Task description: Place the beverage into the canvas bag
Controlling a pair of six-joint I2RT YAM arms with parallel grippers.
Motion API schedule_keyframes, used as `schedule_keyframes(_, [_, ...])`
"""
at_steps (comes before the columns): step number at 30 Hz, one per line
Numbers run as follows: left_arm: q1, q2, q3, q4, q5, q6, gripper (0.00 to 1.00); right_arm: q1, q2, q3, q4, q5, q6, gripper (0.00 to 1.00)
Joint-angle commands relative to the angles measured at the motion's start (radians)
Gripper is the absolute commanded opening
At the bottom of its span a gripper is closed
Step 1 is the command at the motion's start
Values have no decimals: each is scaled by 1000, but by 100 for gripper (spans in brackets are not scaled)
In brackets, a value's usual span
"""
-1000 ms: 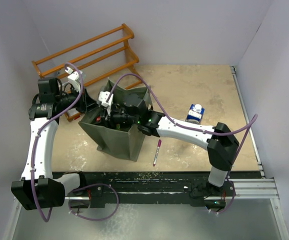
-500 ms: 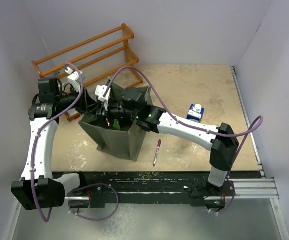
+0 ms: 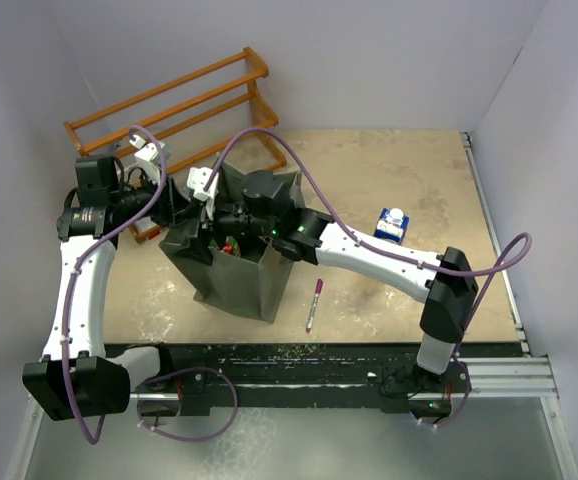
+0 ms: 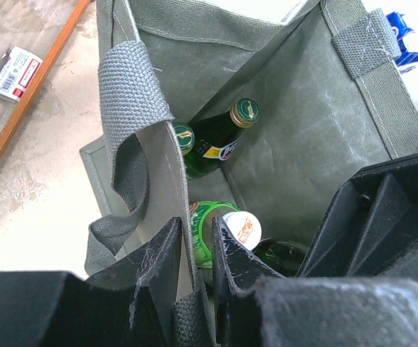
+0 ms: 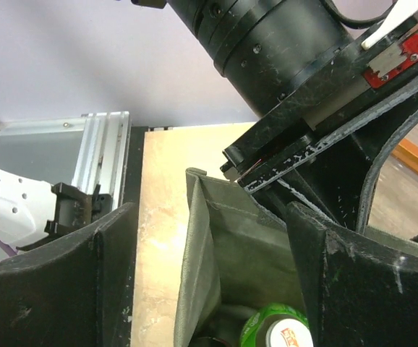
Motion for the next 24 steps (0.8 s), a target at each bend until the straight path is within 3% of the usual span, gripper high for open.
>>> schedule_keyframes(1, [5,-16,11,22,17,9,26,3,-66,75,-2,-24,-13,88])
schedule_keyframes(6, [5,-23,8,28,18,7,26,4,-68,113,-21,-28,-6,93])
schedule_keyframes(24, [5,-10,36,22,9,14,25,-45,-187,148,-129,23,-43,94])
